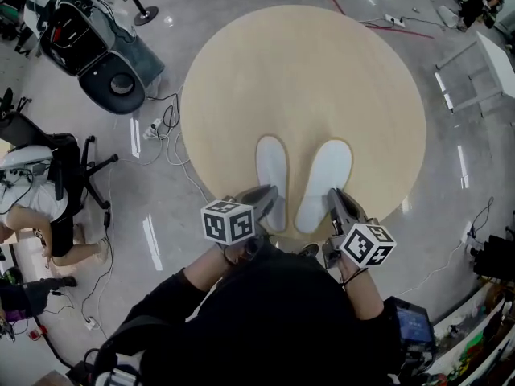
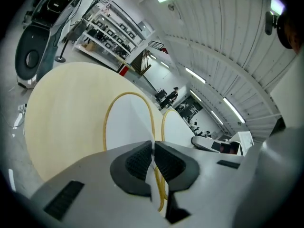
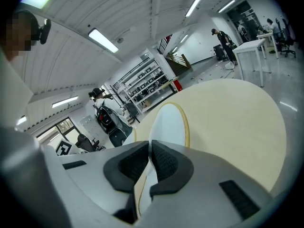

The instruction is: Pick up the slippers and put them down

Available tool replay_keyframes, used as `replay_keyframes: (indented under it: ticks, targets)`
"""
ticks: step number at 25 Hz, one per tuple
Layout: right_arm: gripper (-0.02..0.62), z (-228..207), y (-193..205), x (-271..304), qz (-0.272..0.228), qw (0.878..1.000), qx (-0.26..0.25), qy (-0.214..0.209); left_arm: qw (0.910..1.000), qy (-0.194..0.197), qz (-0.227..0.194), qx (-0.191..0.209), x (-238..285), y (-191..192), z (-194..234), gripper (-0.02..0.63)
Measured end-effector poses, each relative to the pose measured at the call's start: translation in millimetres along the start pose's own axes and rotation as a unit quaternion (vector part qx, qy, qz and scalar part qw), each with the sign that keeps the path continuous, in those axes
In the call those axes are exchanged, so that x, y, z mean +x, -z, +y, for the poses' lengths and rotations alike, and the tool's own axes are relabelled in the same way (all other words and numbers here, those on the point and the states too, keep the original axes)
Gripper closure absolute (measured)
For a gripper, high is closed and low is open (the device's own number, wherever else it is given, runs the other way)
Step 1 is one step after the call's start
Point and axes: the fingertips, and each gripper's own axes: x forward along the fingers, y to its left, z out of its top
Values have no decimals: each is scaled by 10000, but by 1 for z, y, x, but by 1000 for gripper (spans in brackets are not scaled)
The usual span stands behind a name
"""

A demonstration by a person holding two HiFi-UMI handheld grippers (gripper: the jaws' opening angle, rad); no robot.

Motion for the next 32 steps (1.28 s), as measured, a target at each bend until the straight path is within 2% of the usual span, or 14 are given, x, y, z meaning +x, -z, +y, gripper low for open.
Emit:
replay_keyframes:
  ticks: [4,8,14,21,32]
  targets:
    - [565,-3,-23,-41,-340,9992,-109,-204,9994,36,-349,59,5,3,-51,572]
    - [565,-13,-44,-89,-681,9969,-130,-365,9969,305,-716,147,9,12,-111,572]
    - [565,-35,-58,-153,-1030,9931,-192,-518,9950,358,-860,373,20,36,-172,572]
    - [565,-73,-66,-236,-1203,9911,-329,-473,9940,601,-829,380,49,88,-246,572]
    - [565,-126,-74,-306,-1659,9861,94,-76,9941,815,-188,689,93,127,-310,572]
